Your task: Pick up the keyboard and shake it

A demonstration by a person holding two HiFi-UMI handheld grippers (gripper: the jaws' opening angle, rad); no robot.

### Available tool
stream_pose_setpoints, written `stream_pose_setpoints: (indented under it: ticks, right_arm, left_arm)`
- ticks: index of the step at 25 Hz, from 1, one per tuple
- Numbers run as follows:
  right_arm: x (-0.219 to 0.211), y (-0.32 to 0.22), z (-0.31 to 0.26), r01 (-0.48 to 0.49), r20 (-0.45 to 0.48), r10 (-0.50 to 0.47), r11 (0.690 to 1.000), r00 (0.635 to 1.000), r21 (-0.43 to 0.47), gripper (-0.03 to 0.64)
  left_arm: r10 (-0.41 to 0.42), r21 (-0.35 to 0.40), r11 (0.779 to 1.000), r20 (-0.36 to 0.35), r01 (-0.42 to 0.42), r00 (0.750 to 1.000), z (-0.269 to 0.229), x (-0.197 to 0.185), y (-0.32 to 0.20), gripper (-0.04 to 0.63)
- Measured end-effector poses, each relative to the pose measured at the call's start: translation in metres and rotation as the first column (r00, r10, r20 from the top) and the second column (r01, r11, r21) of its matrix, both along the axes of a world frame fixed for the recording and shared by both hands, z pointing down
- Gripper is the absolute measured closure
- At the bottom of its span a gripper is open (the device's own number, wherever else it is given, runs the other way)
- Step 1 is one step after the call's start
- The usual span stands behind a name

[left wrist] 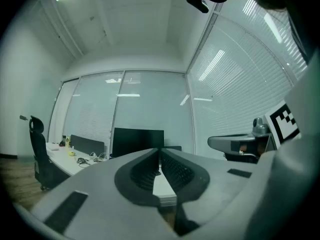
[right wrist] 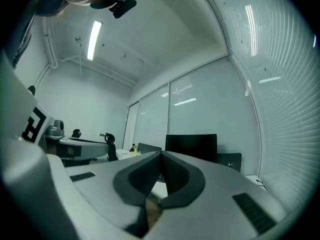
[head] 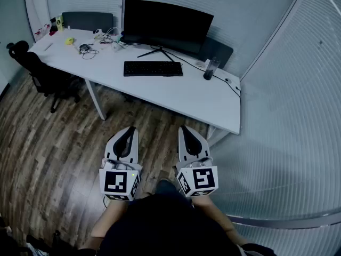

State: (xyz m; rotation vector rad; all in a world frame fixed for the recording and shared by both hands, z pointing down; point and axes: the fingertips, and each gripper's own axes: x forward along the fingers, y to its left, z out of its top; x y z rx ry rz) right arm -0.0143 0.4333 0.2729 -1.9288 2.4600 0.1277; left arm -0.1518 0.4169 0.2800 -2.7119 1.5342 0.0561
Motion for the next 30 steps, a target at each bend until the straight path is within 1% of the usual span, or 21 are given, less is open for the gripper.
stream_pose_setpoints:
  ticks: [6, 9, 11, 12, 13, 14, 15, 17, 18, 20, 22, 25, 30]
  right_arm:
    - [0.009, -0.025, 0.003, -0.021, 0.008, 0.021, 1.0, 1.0, -0.011, 0.588]
    - [0.016, -0.053, 0.012, -0.019, -0.006, 0.019, 1.0, 1.0, -0.017, 0.586]
    - [0.019, -0.076, 0.02, -0.009, -0.011, 0.009, 0.999, 1.0, -0.033, 0.586]
    - [0.02, -0.089, 0.025, -0.005, -0.01, 0.004, 0.999, 1.0, -0.042, 0.584]
    - [0.022, -0.103, 0.028, 0.001, -0.011, -0.001, 0.999, 1.0, -0.052, 0.583]
    - [0.024, -0.116, 0.032, 0.009, -0.015, -0.01, 0.998, 1.0, -0.061, 0.573]
    - [0.026, -0.131, 0.036, 0.021, -0.022, -0.022, 0.997, 1.0, -0.07, 0.568]
    - [0.029, -0.163, 0.044, 0.042, -0.039, -0.045, 0.995, 0.998, -0.087, 0.541]
    - [0.032, -0.181, 0.048, 0.049, -0.041, -0.053, 0.994, 0.998, -0.099, 0.515]
    - [0.039, -0.22, 0.056, 0.054, -0.025, -0.058, 0.991, 0.998, -0.125, 0.481]
    - [0.048, -0.26, 0.06, 0.054, -0.016, -0.056, 0.989, 0.998, -0.139, 0.477]
    - [0.061, -0.317, 0.064, 0.058, -0.027, -0.062, 0.988, 0.998, -0.146, 0.468]
    - [0.083, -0.395, 0.079, 0.078, -0.025, -0.084, 0.98, 0.996, -0.181, 0.468]
  left_arm:
    - [0.018, -0.009, 1.0, -0.001, -0.018, 1.0, 0.003, 0.0, -0.021, 0.56]
    - [0.023, -0.012, 1.0, -0.007, -0.023, 1.0, 0.01, -0.001, -0.045, 0.558]
    - [0.025, -0.03, 0.999, -0.009, -0.025, 1.0, 0.018, -0.004, -0.066, 0.552]
    - [0.022, -0.042, 0.999, -0.013, -0.023, 1.0, 0.021, -0.006, -0.077, 0.527]
    - [0.018, -0.057, 0.998, -0.017, -0.019, 1.0, 0.025, -0.008, -0.09, 0.482]
    - [0.012, -0.072, 0.997, -0.02, -0.013, 1.0, 0.028, -0.01, -0.103, 0.452]
    - [0.003, -0.085, 0.996, -0.022, -0.005, 1.0, 0.031, -0.012, -0.116, 0.435]
    - [-0.021, -0.099, 0.995, -0.021, 0.019, 1.0, 0.036, -0.016, -0.145, 0.43]
    - [-0.034, -0.105, 0.994, -0.023, 0.031, 0.999, 0.038, -0.019, -0.16, 0.425]
    - [-0.054, -0.12, 0.992, -0.036, 0.049, 0.998, 0.041, -0.022, -0.193, 0.414]
    - [-0.078, -0.134, 0.988, -0.049, 0.071, 0.996, 0.044, -0.027, -0.228, 0.413]
    - [-0.112, -0.151, 0.983, -0.061, 0.102, 0.992, 0.049, -0.033, -0.281, 0.405]
    - [-0.145, -0.162, 0.978, -0.074, 0.131, 0.987, 0.059, -0.023, -0.348, 0.403]
